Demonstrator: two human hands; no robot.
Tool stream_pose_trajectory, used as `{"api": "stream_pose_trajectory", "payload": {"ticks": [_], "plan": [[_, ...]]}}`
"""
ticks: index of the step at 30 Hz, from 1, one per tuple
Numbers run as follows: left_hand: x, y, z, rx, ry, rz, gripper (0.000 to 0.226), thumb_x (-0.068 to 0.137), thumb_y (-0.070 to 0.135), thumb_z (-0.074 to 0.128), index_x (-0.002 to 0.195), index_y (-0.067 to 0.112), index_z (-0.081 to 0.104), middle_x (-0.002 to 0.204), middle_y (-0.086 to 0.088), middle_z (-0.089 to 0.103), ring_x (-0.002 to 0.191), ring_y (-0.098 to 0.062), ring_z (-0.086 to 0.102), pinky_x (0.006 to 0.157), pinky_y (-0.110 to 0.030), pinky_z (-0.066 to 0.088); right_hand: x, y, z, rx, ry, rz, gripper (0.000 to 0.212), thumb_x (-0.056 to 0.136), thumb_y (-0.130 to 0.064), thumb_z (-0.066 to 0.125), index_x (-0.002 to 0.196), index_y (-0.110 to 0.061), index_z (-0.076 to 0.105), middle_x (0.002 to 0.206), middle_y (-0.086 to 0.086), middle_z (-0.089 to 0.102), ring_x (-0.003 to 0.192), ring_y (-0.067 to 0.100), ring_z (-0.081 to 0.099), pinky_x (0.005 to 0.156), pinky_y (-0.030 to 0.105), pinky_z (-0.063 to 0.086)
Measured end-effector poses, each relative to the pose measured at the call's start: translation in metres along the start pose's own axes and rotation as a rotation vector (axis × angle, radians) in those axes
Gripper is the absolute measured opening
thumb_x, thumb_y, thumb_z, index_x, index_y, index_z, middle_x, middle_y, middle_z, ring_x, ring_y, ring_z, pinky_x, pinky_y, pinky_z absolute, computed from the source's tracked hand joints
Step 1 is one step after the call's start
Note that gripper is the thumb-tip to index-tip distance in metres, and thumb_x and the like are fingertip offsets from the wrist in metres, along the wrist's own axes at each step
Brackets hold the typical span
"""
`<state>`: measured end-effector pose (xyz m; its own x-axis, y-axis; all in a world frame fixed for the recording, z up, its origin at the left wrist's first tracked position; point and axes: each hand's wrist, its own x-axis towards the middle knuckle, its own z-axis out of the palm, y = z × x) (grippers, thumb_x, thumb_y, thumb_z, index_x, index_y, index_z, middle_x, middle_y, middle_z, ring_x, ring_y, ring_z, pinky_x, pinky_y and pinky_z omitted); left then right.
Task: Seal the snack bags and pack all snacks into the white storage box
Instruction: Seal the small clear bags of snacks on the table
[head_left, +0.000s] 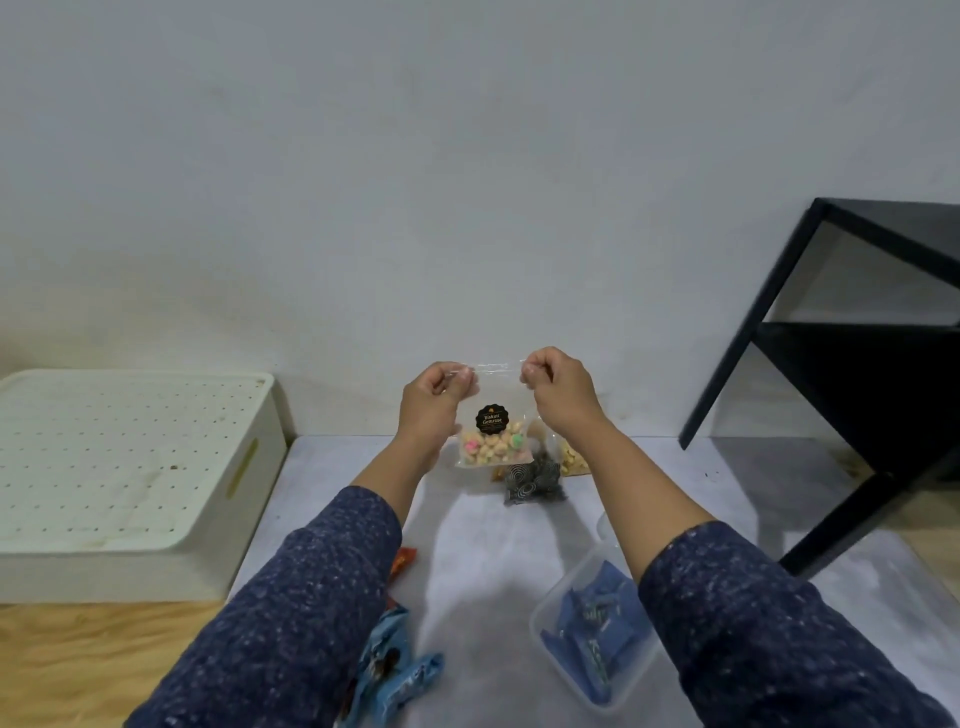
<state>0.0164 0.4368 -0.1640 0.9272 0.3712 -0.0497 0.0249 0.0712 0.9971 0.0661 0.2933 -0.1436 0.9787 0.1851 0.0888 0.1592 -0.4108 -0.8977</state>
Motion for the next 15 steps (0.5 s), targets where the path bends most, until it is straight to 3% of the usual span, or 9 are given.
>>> {"api": "stream_pose_trajectory", "payload": {"ticks": [7, 12, 15], "plan": [[0.0084, 0.0044, 0.0052, 0.081, 0.091, 0.062, 0.017, 0.093, 0.024, 0.057, 0.077, 0.028, 0.062, 0.083, 0.007, 0.069, 0.089, -0.008, 0.063, 0.08, -0.037, 0.047, -0.0007, -0.0023, -0.0028, 0.083, -0.049, -0.03, 0.007, 0.093, -0.01, 0.054, 0.088, -0.014, 0.059, 0.079, -0.002, 0.061, 0.075, 0.015, 0.056, 0.07, 0.022, 0.043], [0.0059, 0.0072, 0.0094, 0.103, 0.008, 0.076, 0.015, 0.094, 0.023, 0.056, 0.081, 0.029, 0.061, 0.083, 0.006, 0.068, 0.084, -0.006, 0.062, 0.083, -0.04, 0.049, 0.0008, -0.0052, -0.0054, 0.033, 0.049, -0.056, 0.009, 0.09, -0.01, 0.057, 0.083, -0.015, 0.06, 0.071, -0.009, 0.059, 0.068, 0.005, 0.054, 0.065, 0.016, 0.041], [0.0069, 0.0097, 0.0084, 0.131, -0.02, 0.083, 0.013, 0.092, 0.021, 0.06, 0.081, 0.028, 0.062, 0.081, 0.006, 0.068, 0.084, -0.007, 0.064, 0.087, -0.04, 0.05, 0.0018, -0.0072, -0.0085, 0.057, 0.02, -0.051, 0.007, 0.089, -0.01, 0.058, 0.086, -0.014, 0.062, 0.071, -0.007, 0.06, 0.067, 0.007, 0.055, 0.064, 0.017, 0.041]]}}
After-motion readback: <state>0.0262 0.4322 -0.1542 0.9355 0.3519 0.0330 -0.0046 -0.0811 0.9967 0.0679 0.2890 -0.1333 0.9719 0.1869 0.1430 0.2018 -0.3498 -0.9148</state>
